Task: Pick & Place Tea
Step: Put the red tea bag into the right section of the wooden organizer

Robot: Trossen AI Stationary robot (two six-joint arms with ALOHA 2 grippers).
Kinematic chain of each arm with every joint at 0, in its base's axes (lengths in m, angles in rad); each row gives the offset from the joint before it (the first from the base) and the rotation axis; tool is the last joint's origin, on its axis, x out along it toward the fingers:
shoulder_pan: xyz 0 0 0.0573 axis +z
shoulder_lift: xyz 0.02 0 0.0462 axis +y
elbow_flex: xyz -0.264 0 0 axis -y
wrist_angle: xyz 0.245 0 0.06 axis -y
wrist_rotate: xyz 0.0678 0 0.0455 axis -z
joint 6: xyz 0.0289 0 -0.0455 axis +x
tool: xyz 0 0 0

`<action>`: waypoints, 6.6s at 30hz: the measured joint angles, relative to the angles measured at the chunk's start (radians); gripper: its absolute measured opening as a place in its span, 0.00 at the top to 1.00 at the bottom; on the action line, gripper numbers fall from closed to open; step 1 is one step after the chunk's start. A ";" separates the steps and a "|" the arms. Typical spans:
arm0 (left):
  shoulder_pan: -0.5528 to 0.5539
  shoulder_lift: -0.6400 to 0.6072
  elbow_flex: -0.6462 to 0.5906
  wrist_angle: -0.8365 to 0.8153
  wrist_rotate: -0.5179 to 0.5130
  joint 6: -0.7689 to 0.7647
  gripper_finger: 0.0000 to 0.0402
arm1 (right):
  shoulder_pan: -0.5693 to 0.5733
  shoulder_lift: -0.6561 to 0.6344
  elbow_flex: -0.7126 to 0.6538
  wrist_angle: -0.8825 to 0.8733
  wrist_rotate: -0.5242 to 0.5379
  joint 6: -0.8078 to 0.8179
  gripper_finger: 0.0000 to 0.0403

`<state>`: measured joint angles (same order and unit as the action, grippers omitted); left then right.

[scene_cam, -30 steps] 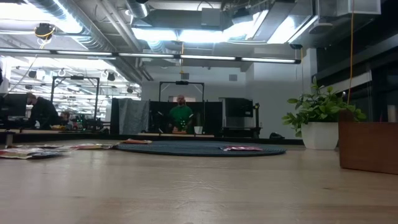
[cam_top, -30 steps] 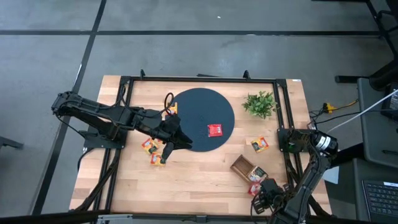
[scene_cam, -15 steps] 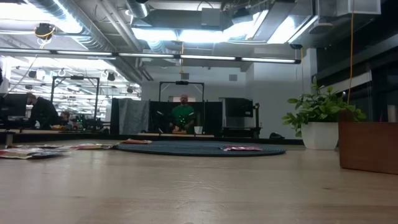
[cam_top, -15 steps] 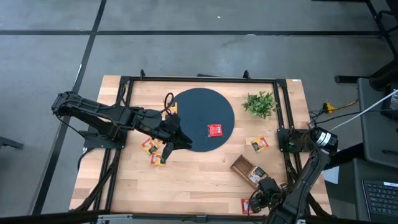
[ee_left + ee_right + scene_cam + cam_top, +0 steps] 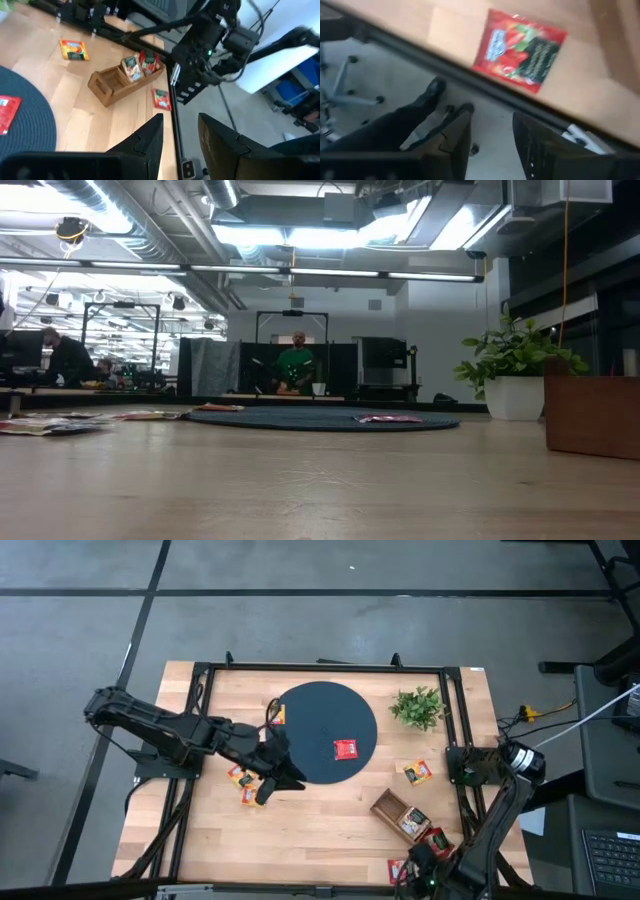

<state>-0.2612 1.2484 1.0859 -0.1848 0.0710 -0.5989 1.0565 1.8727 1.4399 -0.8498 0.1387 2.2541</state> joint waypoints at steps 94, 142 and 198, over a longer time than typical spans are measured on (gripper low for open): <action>-0.017 0.612 0.000 0.122 -0.056 0.340 0.99 | -0.410 0.164 0.278 -0.234 0.183 -0.253 0.76; -0.017 0.767 0.002 0.190 -0.076 0.322 0.99 | -0.471 0.167 -0.060 0.182 0.226 -0.135 0.64; 0.056 0.247 -0.002 -0.145 -0.114 0.351 0.97 | -0.449 0.114 0.217 -0.042 0.175 -0.474 1.00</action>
<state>-0.2047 1.4956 1.0840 -0.3299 -0.0433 -0.2478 0.6072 1.9870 1.6570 -0.8919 0.3136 1.7802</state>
